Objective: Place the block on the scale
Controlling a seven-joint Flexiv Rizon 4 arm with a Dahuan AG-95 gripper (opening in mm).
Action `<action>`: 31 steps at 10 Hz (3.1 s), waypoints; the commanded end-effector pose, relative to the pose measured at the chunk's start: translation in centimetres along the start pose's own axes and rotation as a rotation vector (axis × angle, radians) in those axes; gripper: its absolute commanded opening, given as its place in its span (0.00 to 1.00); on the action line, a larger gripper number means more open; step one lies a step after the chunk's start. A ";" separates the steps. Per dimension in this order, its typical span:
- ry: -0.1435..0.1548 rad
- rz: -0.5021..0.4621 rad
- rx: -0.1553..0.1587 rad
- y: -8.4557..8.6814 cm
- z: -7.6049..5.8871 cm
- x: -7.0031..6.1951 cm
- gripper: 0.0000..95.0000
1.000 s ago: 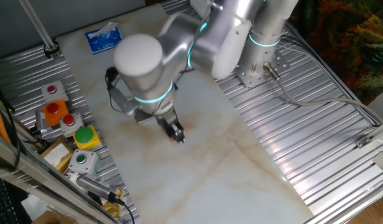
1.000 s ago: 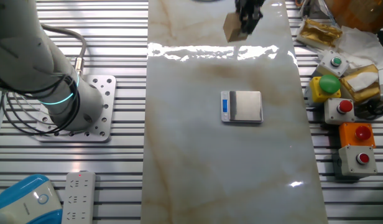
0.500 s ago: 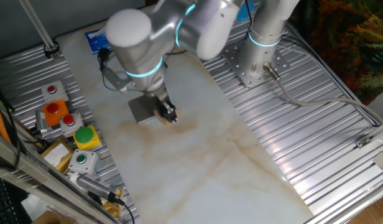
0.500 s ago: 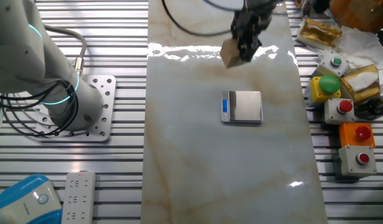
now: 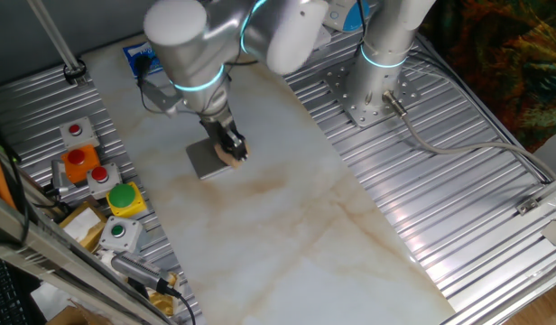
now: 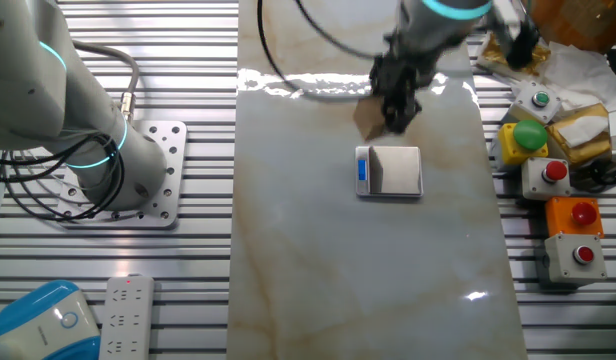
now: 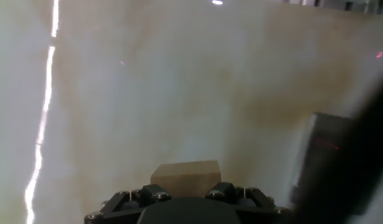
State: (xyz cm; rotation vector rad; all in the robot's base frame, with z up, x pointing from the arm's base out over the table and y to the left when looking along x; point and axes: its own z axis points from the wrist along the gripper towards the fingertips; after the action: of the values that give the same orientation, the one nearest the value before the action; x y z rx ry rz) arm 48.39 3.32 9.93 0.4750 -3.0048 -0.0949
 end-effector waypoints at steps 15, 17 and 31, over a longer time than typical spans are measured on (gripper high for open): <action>-0.087 0.026 0.025 -4.5 2.7 -3.6 0.00; -0.091 0.017 0.024 -4.6 2.8 -3.8 0.00; -0.099 -0.025 0.016 -4.7 3.5 -4.0 0.40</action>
State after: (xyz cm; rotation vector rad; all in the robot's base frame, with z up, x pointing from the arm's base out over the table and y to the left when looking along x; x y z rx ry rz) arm 53.31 0.20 5.72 0.5281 -3.1001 -0.0990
